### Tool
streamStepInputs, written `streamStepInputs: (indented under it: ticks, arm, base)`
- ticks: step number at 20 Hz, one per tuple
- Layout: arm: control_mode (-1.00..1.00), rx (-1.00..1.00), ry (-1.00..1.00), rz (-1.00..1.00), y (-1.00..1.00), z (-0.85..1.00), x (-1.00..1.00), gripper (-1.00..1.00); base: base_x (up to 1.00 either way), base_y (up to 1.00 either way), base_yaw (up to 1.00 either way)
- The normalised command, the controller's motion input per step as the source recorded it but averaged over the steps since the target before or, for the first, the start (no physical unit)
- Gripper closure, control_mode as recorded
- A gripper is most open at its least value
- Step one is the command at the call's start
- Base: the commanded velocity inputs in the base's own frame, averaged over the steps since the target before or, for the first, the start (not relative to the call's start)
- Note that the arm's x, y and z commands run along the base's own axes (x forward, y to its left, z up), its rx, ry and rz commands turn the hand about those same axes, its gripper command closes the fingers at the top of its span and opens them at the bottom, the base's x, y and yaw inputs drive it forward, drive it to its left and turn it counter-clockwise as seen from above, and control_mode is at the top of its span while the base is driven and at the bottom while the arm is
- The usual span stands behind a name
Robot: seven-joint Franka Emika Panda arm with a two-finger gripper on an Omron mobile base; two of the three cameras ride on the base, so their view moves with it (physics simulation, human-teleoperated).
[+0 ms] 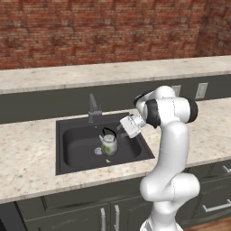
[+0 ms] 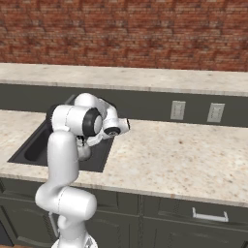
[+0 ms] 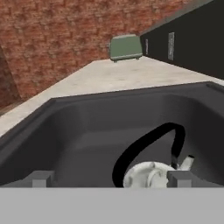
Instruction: Open the cabinet, pick the kettle from the cabinet, and place it in the sink.
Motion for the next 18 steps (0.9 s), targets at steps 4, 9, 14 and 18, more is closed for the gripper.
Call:
streamStepInputs:
  ticks: [4,9,14,18]
  arm:
    - [-1.00,-0.15,0.11,0.00,-0.07,0.24,-0.11,-1.00]
    - [-1.00,-0.15,0.16,0.00,-0.11,0.26,-0.15,-1.00]
    - [-1.00,-0.09,0.15,0.00,-0.17,0.30,-0.18,-1.00]
    - [-1.00,-0.13,0.12,-0.02,-0.15,0.29,-0.23,-1.00]
  base:
    - [0.00,0.00,0.00]
    - [0.00,0.00,0.00]
    - [0.00,0.00,0.00]
    - [0.00,0.00,0.00]
